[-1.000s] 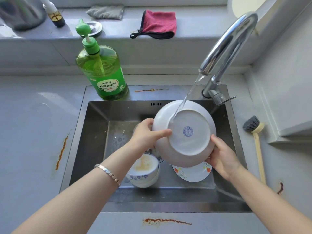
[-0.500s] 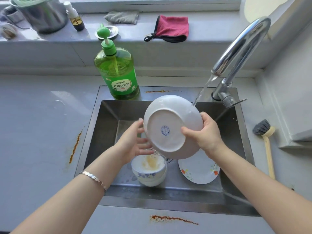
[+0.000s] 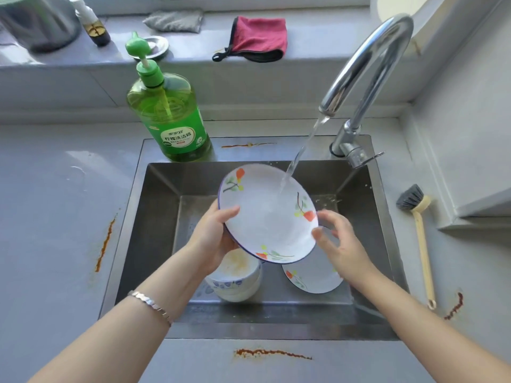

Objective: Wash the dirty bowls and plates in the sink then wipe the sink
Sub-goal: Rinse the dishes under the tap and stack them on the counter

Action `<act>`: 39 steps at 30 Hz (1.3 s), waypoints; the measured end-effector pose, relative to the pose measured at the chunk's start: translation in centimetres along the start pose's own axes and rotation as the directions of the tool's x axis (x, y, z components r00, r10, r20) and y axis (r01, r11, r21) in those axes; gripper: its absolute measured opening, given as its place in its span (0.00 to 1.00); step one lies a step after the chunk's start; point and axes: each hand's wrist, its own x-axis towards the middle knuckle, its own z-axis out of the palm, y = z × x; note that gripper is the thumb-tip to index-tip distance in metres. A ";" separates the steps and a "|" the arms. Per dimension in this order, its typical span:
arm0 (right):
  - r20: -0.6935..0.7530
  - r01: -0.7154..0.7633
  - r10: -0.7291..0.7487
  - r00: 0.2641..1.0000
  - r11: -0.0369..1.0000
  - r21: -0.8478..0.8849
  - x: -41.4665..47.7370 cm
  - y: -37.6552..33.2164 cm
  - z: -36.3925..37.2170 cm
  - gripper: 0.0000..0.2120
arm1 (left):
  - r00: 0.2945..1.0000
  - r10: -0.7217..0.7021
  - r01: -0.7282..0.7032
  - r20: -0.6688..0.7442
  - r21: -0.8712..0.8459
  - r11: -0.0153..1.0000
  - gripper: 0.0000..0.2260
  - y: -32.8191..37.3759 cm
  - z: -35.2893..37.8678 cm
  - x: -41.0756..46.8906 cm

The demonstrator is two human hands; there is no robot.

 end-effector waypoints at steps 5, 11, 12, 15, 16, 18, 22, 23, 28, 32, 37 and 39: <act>0.228 -0.349 0.264 0.937 0.705 0.618 1.6 -0.3 0.0 0.18 | 0.994 0.070 -0.071 0.082 0.012 0.997 0.15 0.1 -1.2 0.9; 0.100 -0.242 0.234 0.967 0.724 0.646 2.7 -2.1 -1.2 0.10 | 1.000 0.012 -0.014 0.027 0.103 0.995 0.17 -1.3 -1.2 2.6; 0.076 -0.229 0.233 0.970 0.754 0.615 2.7 -2.2 -1.4 0.10 | 1.000 0.004 -0.005 0.002 0.190 0.982 0.16 -1.6 -1.2 2.8; 0.012 -0.190 0.207 0.978 0.869 0.457 2.9 -2.7 -2.2 0.07 | 0.998 -0.047 0.055 -0.028 0.411 0.910 0.11 -2.4 -1.5 2.8; -0.011 -0.179 0.199 0.980 0.904 0.388 3.0 -2.9 -2.4 0.07 | 0.998 -0.059 0.069 -0.035 0.484 0.873 0.10 -2.6 -1.7 2.8; -0.055 -0.172 0.191 0.980 0.955 0.243 3.2 -3.1 -2.7 0.08 | 0.997 -0.054 0.081 -0.062 0.600 0.796 0.12 -3.0 -2.3 2.7; -0.056 -0.141 0.137 0.989 0.987 -0.076 3.0 -3.4 -2.6 0.13 | 0.996 -0.016 0.071 -0.085 0.695 0.716 0.14 -3.5 -3.0 2.3; -0.053 -0.129 0.122 0.991 0.980 -0.153 2.9 -3.5 -2.5 0.15 | 0.997 -0.019 0.068 -0.077 0.711 0.700 0.14 -3.7 -3.1 2.0; -0.068 -0.177 0.164 0.984 0.917 -0.357 2.4 -2.5 -3.5 0.15 | 0.997 -0.062 0.072 -0.042 0.786 0.613 0.13 -4.5 -3.6 1.2; -0.096 -0.341 0.331 0.939 0.855 -0.390 1.4 -0.2 -5.5 0.13 | 0.995 -0.068 0.103 -0.078 0.806 0.582 0.12 -5.0 -4.5 1.2; -0.173 -0.410 0.372 0.912 0.797 -0.443 1.4 4.2 -4.8 0.16 | 0.991 -0.043 0.126 -0.124 0.809 0.574 0.11 -6.3 -4.7 1.2; -0.190 -0.462 0.422 0.886 0.831 -0.310 1.6 6.2 -3.7 0.17 | 0.990 -0.033 0.128 -0.134 0.803 0.583 0.11 -7.0 -4.5 1.1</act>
